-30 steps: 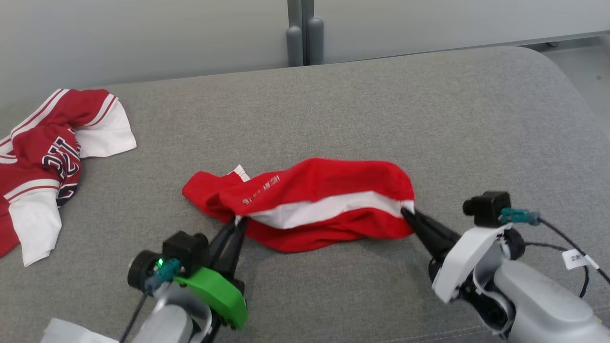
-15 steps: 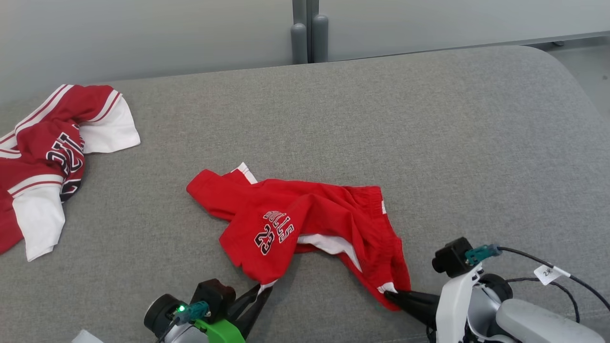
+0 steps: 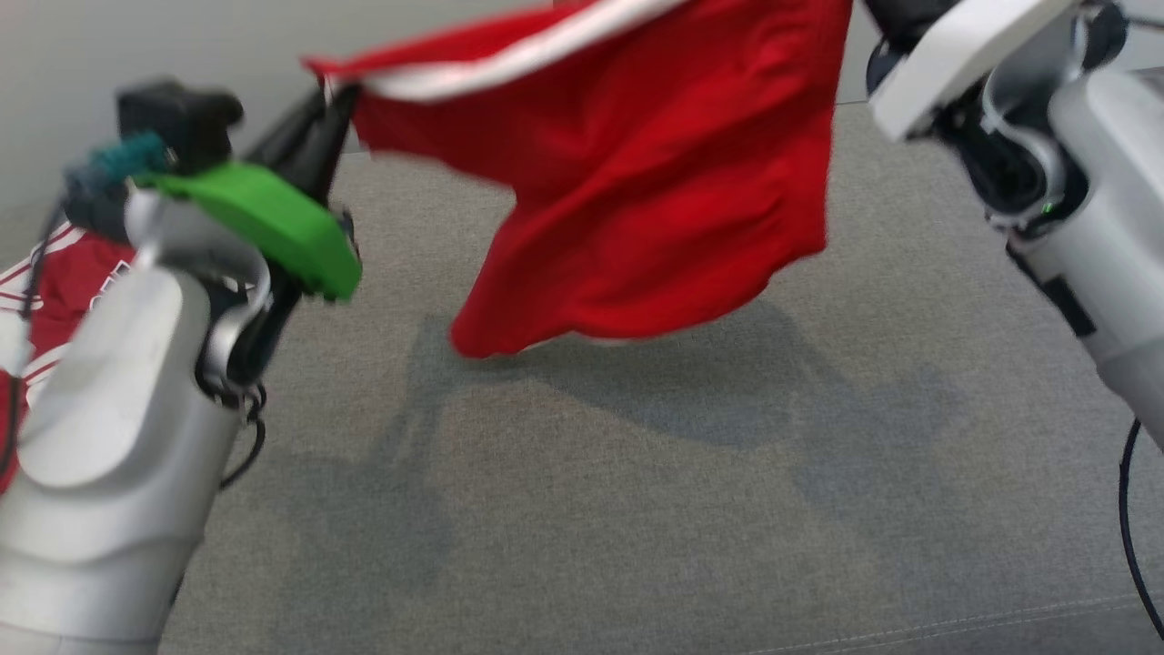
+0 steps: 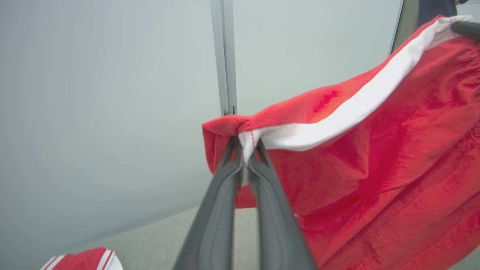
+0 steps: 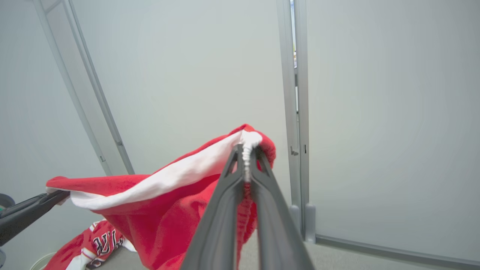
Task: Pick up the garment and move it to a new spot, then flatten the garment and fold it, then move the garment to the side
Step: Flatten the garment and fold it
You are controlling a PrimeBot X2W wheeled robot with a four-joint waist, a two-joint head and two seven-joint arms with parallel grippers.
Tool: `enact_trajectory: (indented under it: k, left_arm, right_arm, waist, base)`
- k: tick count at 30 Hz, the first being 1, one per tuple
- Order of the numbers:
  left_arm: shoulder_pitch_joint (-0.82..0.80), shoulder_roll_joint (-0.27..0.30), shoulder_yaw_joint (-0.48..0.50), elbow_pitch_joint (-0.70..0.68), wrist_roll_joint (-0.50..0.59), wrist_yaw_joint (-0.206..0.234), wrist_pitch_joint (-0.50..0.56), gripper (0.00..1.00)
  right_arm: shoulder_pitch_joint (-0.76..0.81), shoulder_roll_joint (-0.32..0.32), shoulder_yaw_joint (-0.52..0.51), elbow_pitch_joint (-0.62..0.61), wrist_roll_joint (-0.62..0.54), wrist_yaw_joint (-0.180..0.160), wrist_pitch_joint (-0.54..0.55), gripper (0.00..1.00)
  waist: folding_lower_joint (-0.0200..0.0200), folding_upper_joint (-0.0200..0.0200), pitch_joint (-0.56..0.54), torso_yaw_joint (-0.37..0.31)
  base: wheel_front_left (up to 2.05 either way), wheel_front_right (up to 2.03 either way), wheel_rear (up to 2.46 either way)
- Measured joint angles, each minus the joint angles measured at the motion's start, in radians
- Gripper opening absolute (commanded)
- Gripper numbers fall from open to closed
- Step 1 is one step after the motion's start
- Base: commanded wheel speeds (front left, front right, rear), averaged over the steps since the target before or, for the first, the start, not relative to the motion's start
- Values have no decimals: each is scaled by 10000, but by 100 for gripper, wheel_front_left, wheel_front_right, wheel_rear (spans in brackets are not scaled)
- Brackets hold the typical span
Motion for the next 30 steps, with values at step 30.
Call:
enact_trajectory:
  k: [30]
  left_arm:
    - [4866, -819, -512, -178, 15, 648, -2796, 0]
  right_arm:
    - [5223, 339, 1778, 1521, 282, 884, -2585, 0]
  waist:
    - [0, 0, 382, 251]
  base:
    - [0, 0, 0]
